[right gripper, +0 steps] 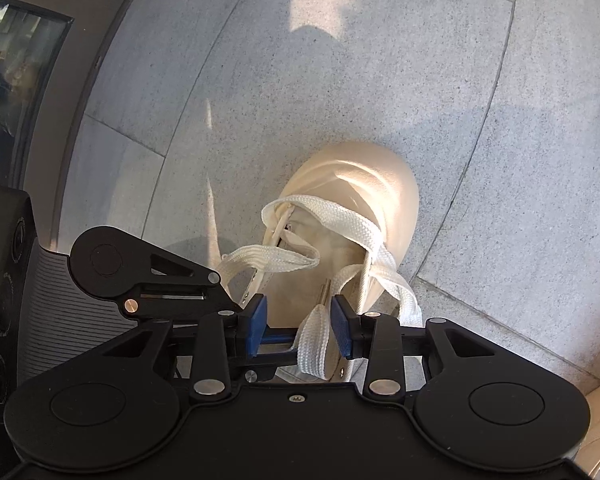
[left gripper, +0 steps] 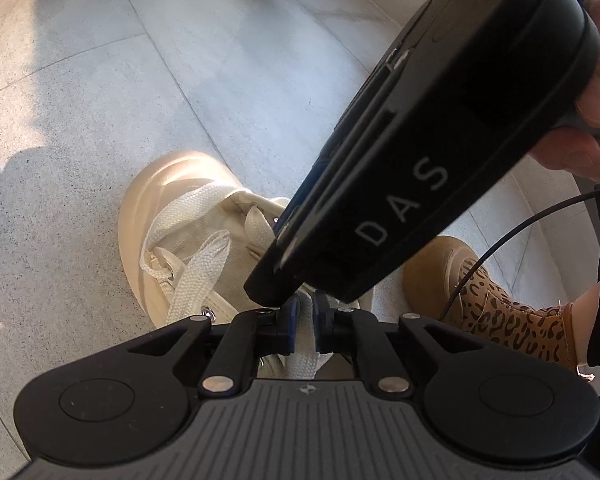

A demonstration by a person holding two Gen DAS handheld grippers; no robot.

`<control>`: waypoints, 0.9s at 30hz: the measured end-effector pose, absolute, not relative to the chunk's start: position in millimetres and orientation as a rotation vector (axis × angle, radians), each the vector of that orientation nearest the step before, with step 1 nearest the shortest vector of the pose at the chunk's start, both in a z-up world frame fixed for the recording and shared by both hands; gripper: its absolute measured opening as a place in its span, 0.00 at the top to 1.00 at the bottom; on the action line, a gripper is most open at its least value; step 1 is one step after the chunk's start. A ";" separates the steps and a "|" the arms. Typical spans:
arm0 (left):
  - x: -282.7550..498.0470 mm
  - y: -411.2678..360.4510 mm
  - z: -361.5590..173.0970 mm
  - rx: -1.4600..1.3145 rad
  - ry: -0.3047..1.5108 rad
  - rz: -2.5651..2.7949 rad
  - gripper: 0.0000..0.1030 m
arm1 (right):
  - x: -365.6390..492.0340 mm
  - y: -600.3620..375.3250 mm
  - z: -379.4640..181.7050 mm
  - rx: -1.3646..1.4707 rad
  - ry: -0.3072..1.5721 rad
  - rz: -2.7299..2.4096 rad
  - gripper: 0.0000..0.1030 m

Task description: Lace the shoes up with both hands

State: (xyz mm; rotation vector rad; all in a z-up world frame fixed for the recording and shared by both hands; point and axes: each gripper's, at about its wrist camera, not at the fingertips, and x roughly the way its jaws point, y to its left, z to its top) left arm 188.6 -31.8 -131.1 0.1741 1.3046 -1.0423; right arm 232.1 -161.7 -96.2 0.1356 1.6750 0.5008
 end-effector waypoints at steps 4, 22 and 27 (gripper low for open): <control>180.0 -35.5 -128.7 0.168 1.302 -1.019 0.93 | 234.5 -161.6 -101.8 0.144 1.690 0.486 0.66; 133.1 -56.3 -119.1 0.135 1.275 -1.002 0.93 | 227.7 -155.5 -118.4 0.081 1.727 0.426 0.82; 113.5 -64.4 -113.6 0.133 1.264 -1.000 0.89 | 220.5 -147.8 -120.7 -0.037 1.700 0.441 0.97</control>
